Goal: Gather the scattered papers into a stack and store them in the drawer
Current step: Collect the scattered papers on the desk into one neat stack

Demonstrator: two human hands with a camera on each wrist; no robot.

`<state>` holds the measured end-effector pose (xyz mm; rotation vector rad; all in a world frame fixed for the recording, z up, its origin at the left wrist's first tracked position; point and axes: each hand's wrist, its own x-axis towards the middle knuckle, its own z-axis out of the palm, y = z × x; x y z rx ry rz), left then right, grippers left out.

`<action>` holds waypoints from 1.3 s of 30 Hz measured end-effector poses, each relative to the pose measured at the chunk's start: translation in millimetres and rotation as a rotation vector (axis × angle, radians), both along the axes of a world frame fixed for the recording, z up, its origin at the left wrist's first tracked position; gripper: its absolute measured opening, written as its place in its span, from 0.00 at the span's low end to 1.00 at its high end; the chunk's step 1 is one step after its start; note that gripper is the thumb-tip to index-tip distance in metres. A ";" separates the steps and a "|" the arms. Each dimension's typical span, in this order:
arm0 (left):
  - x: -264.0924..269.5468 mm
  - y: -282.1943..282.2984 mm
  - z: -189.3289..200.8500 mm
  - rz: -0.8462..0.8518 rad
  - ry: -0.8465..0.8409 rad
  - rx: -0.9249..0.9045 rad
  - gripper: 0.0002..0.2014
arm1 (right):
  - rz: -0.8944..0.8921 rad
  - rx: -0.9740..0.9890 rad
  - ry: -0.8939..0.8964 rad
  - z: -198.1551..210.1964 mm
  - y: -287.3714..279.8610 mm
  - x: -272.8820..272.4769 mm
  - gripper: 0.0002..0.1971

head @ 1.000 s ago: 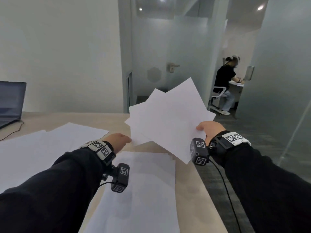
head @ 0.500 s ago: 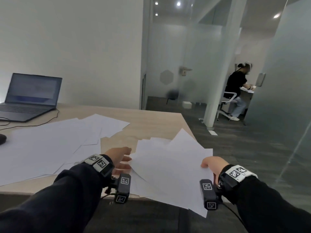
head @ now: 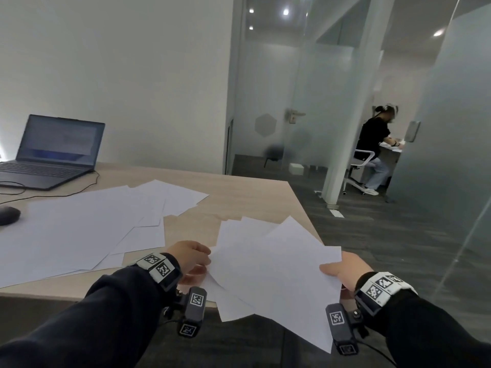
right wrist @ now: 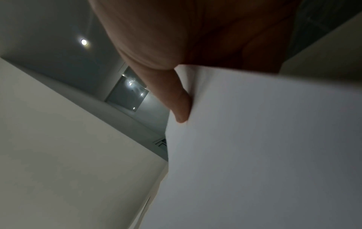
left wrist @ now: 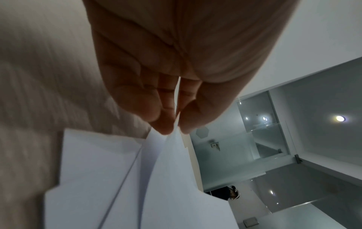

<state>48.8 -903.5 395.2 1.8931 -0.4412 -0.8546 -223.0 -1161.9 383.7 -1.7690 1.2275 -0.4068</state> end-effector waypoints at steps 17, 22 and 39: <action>8.0 -5.6 -3.2 0.051 -0.060 0.011 0.14 | -0.063 0.140 -0.228 -8.0 -5.0 -15.2 0.09; 16.7 -2.4 -3.1 0.111 -0.012 0.049 0.17 | -0.084 0.234 -0.242 -4.8 -1.1 -15.3 0.11; -35.2 51.6 10.2 -0.086 -0.400 -0.031 0.12 | 0.030 0.008 0.005 -0.5 22.7 -1.4 0.13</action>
